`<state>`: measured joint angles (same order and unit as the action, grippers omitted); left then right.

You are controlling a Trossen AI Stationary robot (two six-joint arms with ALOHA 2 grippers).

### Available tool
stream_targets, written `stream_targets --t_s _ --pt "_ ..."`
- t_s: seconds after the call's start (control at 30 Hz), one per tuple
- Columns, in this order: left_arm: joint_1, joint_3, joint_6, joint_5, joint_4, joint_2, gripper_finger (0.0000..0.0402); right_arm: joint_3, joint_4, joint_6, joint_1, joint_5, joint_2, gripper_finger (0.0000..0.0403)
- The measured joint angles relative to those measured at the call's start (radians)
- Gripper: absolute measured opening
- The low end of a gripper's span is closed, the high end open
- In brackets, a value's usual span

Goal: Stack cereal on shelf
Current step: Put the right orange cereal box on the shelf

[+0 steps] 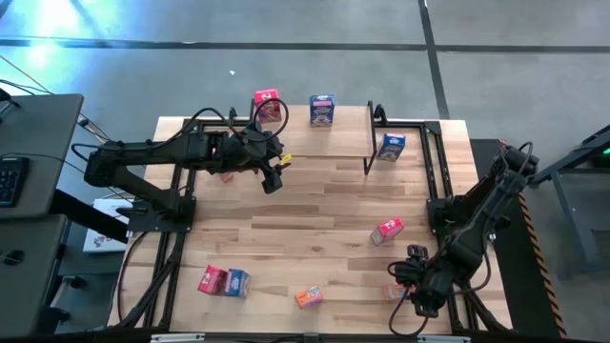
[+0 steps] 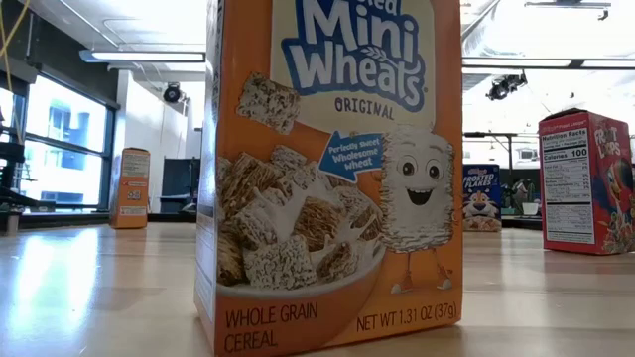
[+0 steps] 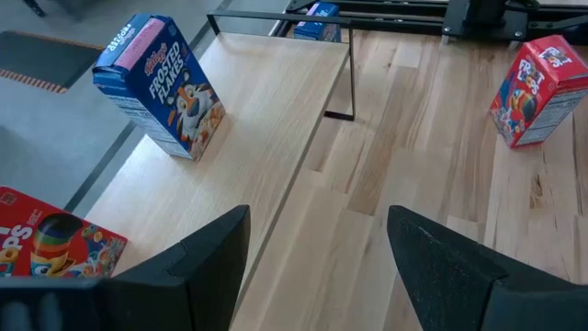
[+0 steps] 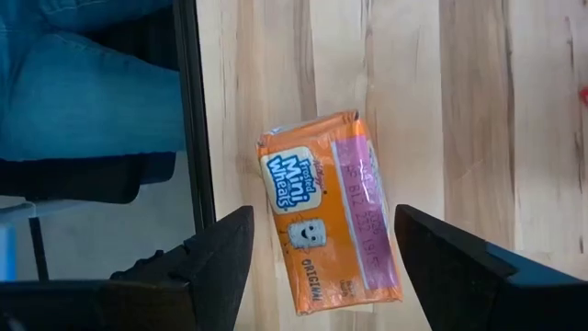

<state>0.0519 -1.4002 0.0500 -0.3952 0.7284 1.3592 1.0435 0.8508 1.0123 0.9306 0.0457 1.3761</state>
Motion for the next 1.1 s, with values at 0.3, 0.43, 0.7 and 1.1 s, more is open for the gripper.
stream_targets --t_s 0.3,0.43,0.7,1.1 --pt "0.0 0.0 0.0 0.0 0.0 0.0 0.0248 0.0 0.017 0.009 0.002 -0.012 0.038 0.0256" --pt "0.0 0.0 -0.001 0.0 0.0 0.0 0.0248 0.0 0.033 0.01 0.002 -0.029 0.062 0.0256" --pt "0.0 0.0 0.0 0.0 0.0 0.0 0.0248 0.0 0.036 0.01 0.002 -0.037 0.071 0.0233" --pt "0.0 0.0 -0.001 0.0 0.0 0.0 0.0248 0.018 0.029 0.02 -0.006 -0.036 0.071 0.0185"
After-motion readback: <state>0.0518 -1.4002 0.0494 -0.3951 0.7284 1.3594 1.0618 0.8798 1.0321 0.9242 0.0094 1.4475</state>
